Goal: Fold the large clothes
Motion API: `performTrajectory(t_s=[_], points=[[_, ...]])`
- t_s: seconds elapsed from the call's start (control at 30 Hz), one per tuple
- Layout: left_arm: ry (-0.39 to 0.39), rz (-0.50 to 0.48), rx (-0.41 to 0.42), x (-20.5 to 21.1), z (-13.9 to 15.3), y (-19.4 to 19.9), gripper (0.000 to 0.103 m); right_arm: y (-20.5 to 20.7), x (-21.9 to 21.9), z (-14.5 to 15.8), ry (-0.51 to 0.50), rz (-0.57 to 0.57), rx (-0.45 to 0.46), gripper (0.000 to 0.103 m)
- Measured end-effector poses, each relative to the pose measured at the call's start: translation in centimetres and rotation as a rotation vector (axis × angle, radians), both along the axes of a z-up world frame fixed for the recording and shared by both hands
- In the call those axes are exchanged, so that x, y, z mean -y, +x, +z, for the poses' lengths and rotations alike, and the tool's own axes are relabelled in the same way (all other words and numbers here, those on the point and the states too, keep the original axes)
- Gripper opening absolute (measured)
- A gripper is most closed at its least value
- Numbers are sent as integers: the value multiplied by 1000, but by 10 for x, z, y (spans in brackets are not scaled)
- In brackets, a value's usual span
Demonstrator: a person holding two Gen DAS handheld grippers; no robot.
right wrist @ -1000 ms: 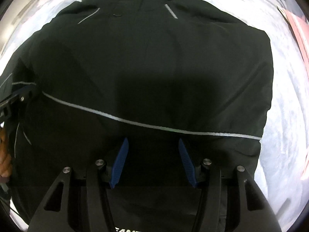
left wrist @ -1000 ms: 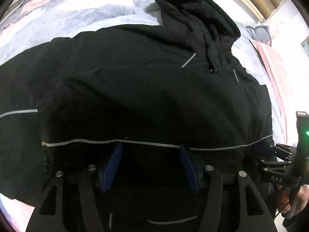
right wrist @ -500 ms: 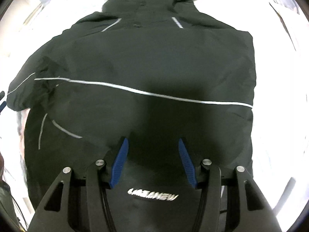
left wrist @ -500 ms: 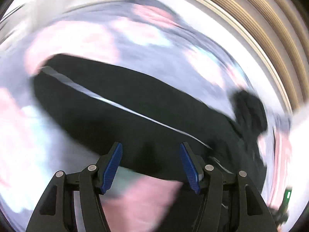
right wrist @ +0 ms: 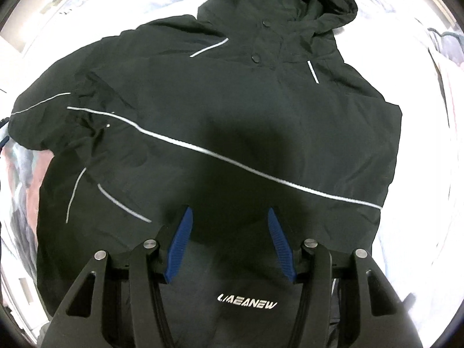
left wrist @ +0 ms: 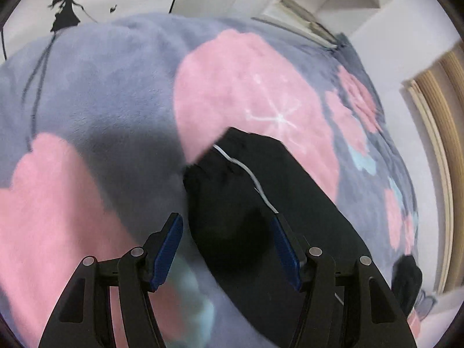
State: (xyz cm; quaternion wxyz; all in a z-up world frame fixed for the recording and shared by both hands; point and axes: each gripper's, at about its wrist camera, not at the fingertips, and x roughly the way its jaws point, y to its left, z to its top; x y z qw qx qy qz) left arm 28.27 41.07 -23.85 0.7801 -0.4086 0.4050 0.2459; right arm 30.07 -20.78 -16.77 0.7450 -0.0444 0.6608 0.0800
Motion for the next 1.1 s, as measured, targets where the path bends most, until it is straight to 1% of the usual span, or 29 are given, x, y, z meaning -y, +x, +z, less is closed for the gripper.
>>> performTrajectory(t_s=[0.13, 0.23, 0.27, 0.3, 0.33, 0.37, 0.4, 0.43, 0.5, 0.57, 0.63, 0.7, 0.73, 0.8, 0.87, 0.93, 1.0, 1.03, 1.1], points=[[-10, 1, -18, -11, -20, 14, 64, 10, -5, -11, 3, 5, -30, 57], [-5, 2, -21, -12, -27, 22, 64, 13, -12, -20, 7, 23, -51, 57], [6, -5, -22, -11, -25, 23, 59, 13, -14, -21, 5, 30, -53, 57], [10, -35, 1, -7, -23, 24, 37, 13, -16, -22, 3, 37, -53, 57], [15, -53, 8, -5, -20, 26, 31, 13, -18, -23, 4, 44, -53, 57], [41, -69, 8, 0, -14, 27, 25, 12, -19, -23, 8, 48, -54, 57], [67, -83, 14, 4, -6, 27, 20, 12, -19, -23, 11, 49, -52, 57], [90, -97, 31, 10, 4, 25, 18, 12, -19, -23, 14, 49, -50, 57], [106, -119, 81, 18, 22, 22, 16, 12, -18, -21, 26, 46, -43, 57], [132, -163, 140, 36, 48, 20, 15, 9, -17, -18, 38, 44, -36, 57], [170, -240, 188, 65, 76, 20, 14, 6, -10, -15, 49, 43, -31, 57], [198, -315, 223, 95, 98, 22, 13, 3, -7, -12, 64, 40, -22, 57], [216, -374, 242, 120, 111, 25, 13, 0, -6, -10, 71, 37, -16, 57], [219, -463, 277, 156, 125, 28, 12, -1, -2, -3, 90, 28, -6, 57], [221, -576, 308, 207, 138, 32, 12, -5, 3, 0, 102, 23, 4, 57], [204, -694, 329, 261, 143, 36, 12, -7, 11, 4, 113, 12, 14, 57], [214, -791, 324, 306, 143, 42, 12, -11, 17, 6, 121, -4, 22, 57], [210, -849, 318, 333, 140, 46, 12, -13, 24, 7, 123, -16, 26, 57], [179, -947, 304, 376, 130, 53, 12, -19, 34, 7, 126, -36, 31, 57]])
